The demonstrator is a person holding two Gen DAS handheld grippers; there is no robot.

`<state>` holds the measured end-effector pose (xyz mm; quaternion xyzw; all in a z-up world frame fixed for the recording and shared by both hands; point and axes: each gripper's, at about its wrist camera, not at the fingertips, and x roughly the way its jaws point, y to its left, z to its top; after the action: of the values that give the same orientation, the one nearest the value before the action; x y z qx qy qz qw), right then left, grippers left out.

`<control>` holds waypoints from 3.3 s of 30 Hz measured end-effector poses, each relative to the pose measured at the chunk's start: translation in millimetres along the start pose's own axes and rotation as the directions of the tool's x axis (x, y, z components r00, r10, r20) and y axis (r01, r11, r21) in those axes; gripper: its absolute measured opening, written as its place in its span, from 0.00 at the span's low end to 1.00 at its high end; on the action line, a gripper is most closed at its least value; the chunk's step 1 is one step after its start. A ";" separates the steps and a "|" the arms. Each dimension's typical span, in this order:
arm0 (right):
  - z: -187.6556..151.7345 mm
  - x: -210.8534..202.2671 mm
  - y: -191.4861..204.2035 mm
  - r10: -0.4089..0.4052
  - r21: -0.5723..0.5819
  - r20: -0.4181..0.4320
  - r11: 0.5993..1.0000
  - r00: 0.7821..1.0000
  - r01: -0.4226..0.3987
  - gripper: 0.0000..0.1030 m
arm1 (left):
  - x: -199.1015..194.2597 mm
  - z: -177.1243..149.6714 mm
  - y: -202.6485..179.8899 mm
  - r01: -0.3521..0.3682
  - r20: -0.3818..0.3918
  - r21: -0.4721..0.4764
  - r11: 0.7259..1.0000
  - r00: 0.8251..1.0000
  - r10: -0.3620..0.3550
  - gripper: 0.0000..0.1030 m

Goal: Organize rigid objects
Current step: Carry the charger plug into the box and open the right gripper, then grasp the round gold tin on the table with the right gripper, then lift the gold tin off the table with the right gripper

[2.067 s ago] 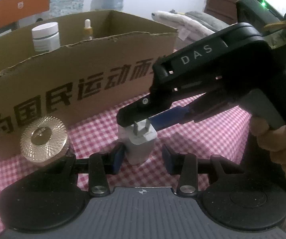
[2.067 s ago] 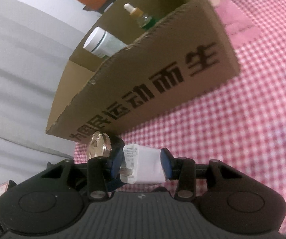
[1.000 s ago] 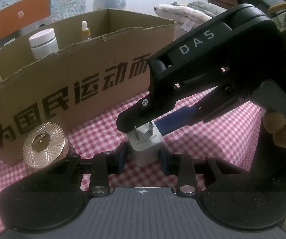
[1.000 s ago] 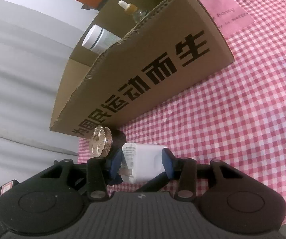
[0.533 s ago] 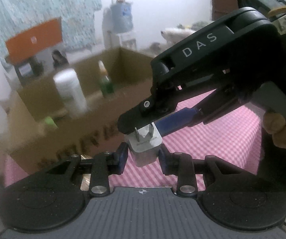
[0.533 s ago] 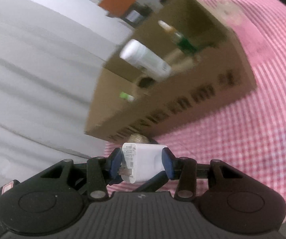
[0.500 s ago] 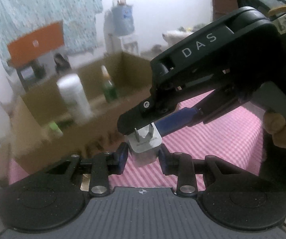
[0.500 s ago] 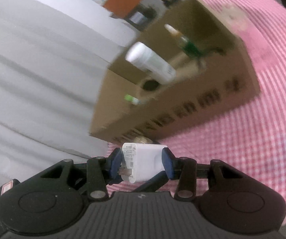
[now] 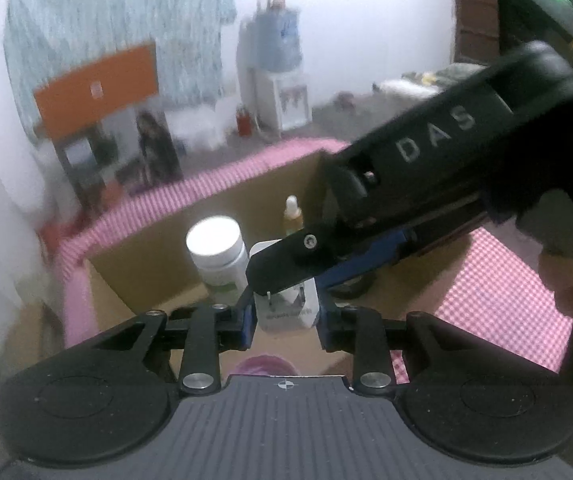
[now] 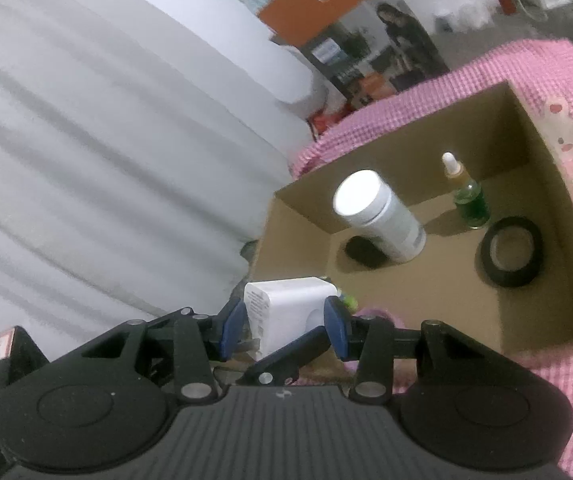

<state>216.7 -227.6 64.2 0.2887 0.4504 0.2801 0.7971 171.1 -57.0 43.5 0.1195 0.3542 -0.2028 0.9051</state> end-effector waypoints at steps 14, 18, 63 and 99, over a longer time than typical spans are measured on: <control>46.5 85.6 -81.9 -0.057 0.180 -0.210 0.979 0.976 0.096 0.46 | 110.4 10.8 43.6 0.098 -0.305 -0.172 0.980 0.941 -0.147 0.27; 50.2 99.5 -93.3 -0.067 0.188 -0.253 0.975 0.965 0.117 0.46 | 126.9 11.0 46.6 0.093 -0.359 -0.199 0.976 0.919 -0.161 0.27; -77.8 -61.6 4.4 0.021 -0.116 0.147 0.993 0.989 -0.004 0.70 | -74.0 -81.4 8.5 0.001 0.103 -0.181 0.983 0.994 0.018 1.00; -105.5 59.9 -52.7 -0.126 0.066 -0.117 0.989 0.985 0.134 0.45 | 14.3 -132.3 -6.2 0.078 -0.040 -0.118 0.990 0.996 -0.083 0.63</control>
<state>160.0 -199.0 -51.8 0.2717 0.5224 0.2265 0.7759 99.4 -19.0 -62.1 0.0568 0.3901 -0.2154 0.8934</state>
